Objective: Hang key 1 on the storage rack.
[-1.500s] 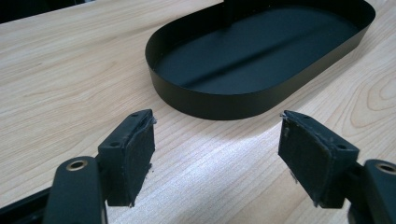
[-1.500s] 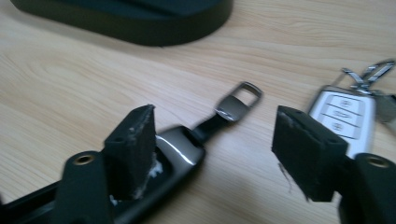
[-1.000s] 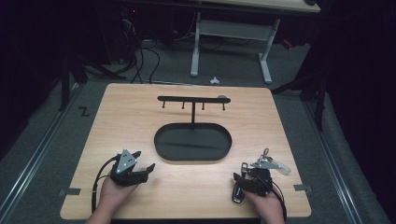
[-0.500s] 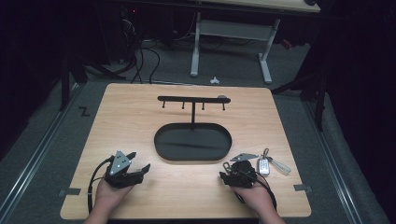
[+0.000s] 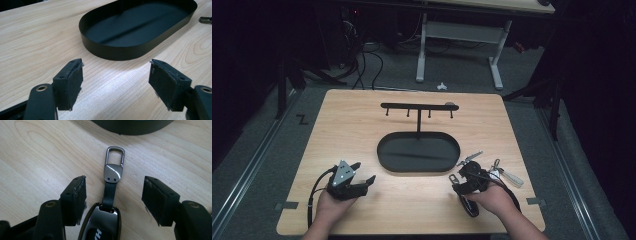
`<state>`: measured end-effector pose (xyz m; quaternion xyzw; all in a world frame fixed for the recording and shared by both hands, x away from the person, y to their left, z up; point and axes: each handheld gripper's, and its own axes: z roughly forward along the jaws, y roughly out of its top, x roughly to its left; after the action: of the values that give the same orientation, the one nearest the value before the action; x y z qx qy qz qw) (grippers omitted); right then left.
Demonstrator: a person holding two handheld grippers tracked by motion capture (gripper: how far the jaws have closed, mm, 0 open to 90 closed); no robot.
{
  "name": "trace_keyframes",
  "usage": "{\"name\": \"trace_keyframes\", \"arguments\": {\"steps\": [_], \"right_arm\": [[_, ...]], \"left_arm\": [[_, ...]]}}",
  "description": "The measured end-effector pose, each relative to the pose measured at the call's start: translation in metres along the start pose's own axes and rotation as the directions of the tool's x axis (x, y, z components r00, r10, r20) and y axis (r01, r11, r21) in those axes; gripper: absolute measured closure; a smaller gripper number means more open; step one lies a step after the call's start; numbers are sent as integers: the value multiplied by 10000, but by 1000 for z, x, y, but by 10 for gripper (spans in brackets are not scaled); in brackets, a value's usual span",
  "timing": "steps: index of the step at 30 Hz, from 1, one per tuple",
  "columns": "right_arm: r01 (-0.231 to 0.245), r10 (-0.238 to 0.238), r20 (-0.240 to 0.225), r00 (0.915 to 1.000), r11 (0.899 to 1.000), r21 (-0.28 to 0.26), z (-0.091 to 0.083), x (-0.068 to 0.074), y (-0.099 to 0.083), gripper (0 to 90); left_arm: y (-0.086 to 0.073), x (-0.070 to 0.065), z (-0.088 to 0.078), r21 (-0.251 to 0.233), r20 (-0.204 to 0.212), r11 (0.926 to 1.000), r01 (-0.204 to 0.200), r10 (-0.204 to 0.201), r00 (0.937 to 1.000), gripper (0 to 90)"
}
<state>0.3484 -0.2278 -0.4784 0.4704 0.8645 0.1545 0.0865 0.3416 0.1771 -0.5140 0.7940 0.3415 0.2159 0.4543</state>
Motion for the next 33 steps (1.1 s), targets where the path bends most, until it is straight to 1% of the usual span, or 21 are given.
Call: {"name": "trace_keyframes", "arguments": {"steps": [1,2,4,5,6,7,8,10,12,15,18,19,20,21,23,27,28,29,30,32,33], "right_arm": [[75,-75,-21,10000,9999,131,-1,0,2,370],[-63,71,-203,9998,9992,398,0,1,5,365],[36,-14,-305,9995,9975,704,2,-1,9,354],[-55,87,-349,9994,9958,916,3,-1,11,353],[-55,87,-349,9994,9958,916,3,-1,11,353],[-74,112,-325,9994,9936,1131,4,-1,12,349],[-48,96,-304,9995,9882,1533,7,1,16,326],[10,30,-240,9997,9863,1648,8,1,18,327],[-11,42,-149,9999,9797,2002,9,2,22,336],[-49,89,-168,9998,9737,2279,11,2,27,366],[30,31,-217,9998,9610,2764,15,3,31,406],[30,31,-217,9998,9610,2764,15,3,31,406],[163,-127,-145,9998,9583,2853,17,2,31,409],[105,-98,-38,9999,9549,2967,17,2,32,429],[-102,94,39,9999,9545,2980,14,0,35,472],[-410,450,-69,9990,9544,2958,13,-2,37,543],[-447,522,-162,9985,9504,3078,15,-3,36,572],[-447,522,-162,9985,9504,3078,15,-3,36,572],[-563,688,-261,9973,9418,3313,17,-1,35,606],[-549,664,-227,9975,9393,3387,18,-1,34,615],[-581,686,-185,9975,9370,3445,18,-1,35,642]], "left_arm": [[0,0,0,-29,-9,10000,13,-13,10000,277],[0,0,0,-37,-1,10000,28,-28,10000,277],[0,0,0,-25,12,10000,20,-20,10000,277],[0,0,0,-25,12,10000,20,-20,10000,277],[0,0,0,-25,18,10000,19,-19,10000,277],[0,0,0,-27,23,10000,17,-17,10000,277],[0,0,0,-5,38,10000,3,-3,10000,277],[0,0,1,-7,34,10000,-10,11,10000,277],[0,-1,1,-4,36,10000,-22,22,10000,277],[0,0,1,4,25,10000,-69,69,10000,277],[0,0,1,-8,27,10000,-74,74,10000,277],[0,0,1,-2,26,10000,-77,77,10000,277],[1,0,1,6,32,10000,-79,79,10000,277],[1,0,0,-14,20,10000,-73,73,10000,277],[1,0,0,-19,29,10000,-72,72,10000,277],[1,1,1,-18,5,10000,-80,80,10000,276],[1,1,1,-18,-1,10000,-88,88,10000,276],[1,1,0,-8,6,10000,-87,87,10000,276],[1,1,0,-12,6,10000,-86,86,10000,276],[1,0,0,-26,-2,10000,-96,96,10000,276],[1,0,1,-25,-3,9999,-100,100,9999,276]]}}
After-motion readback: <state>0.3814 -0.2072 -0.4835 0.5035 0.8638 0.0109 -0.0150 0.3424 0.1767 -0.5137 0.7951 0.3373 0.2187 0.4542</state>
